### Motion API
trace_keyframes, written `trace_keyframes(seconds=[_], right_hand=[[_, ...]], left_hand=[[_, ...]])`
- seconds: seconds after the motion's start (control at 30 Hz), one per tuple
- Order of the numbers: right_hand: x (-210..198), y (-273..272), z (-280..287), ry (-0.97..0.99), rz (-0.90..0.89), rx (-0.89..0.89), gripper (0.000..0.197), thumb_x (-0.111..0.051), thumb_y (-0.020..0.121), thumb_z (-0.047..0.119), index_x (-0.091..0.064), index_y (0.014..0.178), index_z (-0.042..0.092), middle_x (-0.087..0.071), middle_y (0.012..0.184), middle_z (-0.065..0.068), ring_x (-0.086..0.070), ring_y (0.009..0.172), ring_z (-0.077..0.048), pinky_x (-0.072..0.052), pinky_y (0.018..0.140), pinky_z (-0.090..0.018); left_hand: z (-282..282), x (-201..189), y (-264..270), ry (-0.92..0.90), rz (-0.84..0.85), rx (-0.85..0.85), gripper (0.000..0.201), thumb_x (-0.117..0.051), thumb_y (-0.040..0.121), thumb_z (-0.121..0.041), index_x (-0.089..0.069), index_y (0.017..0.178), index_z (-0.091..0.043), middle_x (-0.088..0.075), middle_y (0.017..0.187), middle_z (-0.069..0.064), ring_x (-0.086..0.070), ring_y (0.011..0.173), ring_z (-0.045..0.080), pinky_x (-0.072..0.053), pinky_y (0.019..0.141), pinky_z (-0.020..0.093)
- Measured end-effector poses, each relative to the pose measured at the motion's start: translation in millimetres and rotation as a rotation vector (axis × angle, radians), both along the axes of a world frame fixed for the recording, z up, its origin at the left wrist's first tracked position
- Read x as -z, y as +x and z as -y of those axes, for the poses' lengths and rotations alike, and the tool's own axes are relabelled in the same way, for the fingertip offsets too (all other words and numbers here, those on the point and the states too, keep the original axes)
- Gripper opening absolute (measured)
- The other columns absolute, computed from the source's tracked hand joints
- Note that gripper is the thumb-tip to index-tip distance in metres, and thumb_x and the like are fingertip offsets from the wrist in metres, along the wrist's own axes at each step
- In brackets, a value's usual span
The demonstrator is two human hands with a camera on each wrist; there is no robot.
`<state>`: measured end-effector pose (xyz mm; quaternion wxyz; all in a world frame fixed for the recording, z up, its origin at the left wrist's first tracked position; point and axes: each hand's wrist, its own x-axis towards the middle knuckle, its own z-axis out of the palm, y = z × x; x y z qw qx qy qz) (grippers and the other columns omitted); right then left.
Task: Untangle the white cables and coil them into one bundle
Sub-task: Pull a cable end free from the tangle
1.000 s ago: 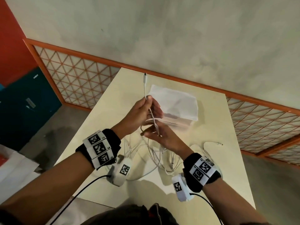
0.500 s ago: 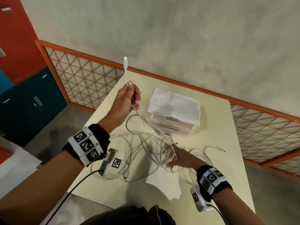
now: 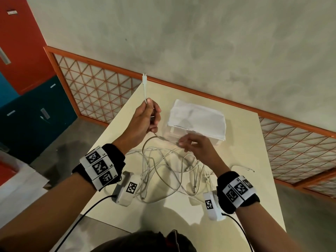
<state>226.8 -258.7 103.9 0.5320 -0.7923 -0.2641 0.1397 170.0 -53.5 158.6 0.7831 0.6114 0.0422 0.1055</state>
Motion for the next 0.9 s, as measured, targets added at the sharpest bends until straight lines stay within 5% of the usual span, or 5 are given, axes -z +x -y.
trace_keyframes(seconds=[0.17, 0.4, 0.57, 0.7, 0.9], right_hand=[[6, -3, -2, -0.167, -0.013, -0.094, 0.015, -0.052, 0.097, 0.018, -0.059, 0.084, 0.014, -0.059, 0.072, 0.01, -0.053, 0.06, -0.005, -0.041, 0.061, -0.019], [-3, -18, 0, 0.076, -0.429, -0.187, 0.011, -0.045, 0.099, 0.019, -0.054, 0.102, 0.013, -0.048, 0.049, 0.003, -0.042, 0.043, -0.009, -0.035, 0.051, -0.021], [-7, -10, 10, -0.046, -0.327, -0.195, 0.021, -0.05, 0.098, 0.026, -0.062, 0.102, 0.009, -0.05, 0.063, -0.018, -0.041, 0.045, -0.017, -0.035, 0.049, -0.023], [-5, -14, 11, -0.216, -0.245, -0.241, 0.027, -0.049, 0.098, 0.033, -0.069, 0.103, 0.014, -0.059, 0.06, 0.01, -0.044, 0.048, -0.007, -0.034, 0.05, -0.017], [6, -12, 8, -0.187, -0.049, -0.193, 0.006, -0.072, 0.083, 0.022, -0.072, 0.088, 0.024, -0.063, 0.077, 0.006, -0.054, 0.071, -0.008, -0.041, 0.068, -0.019]], left_hand=[[6, -1, -1, -0.04, -0.043, 0.078, 0.041, -0.022, 0.103, -0.039, -0.047, 0.082, -0.015, -0.039, 0.051, -0.002, -0.024, 0.039, 0.005, -0.022, 0.039, 0.016], [5, -5, -3, 0.181, -0.044, 0.109, 0.042, -0.019, 0.101, -0.045, -0.049, 0.094, -0.016, -0.045, 0.055, -0.001, -0.033, 0.041, 0.009, -0.037, 0.042, 0.02], [3, 9, -9, 0.296, -0.154, 0.245, 0.046, -0.017, 0.1, -0.048, -0.052, 0.105, -0.017, -0.054, 0.062, 0.01, -0.029, 0.038, 0.009, -0.043, 0.048, 0.024], [4, 11, -8, 0.149, -0.185, 0.267, 0.044, -0.02, 0.099, -0.049, -0.051, 0.104, -0.018, -0.055, 0.06, 0.011, -0.023, 0.038, 0.009, -0.055, 0.068, 0.055], [5, 10, -6, 0.17, -0.187, 0.207, 0.043, -0.021, 0.1, -0.048, -0.051, 0.105, -0.017, -0.056, 0.062, 0.01, -0.029, 0.039, 0.009, -0.049, 0.066, 0.072]])
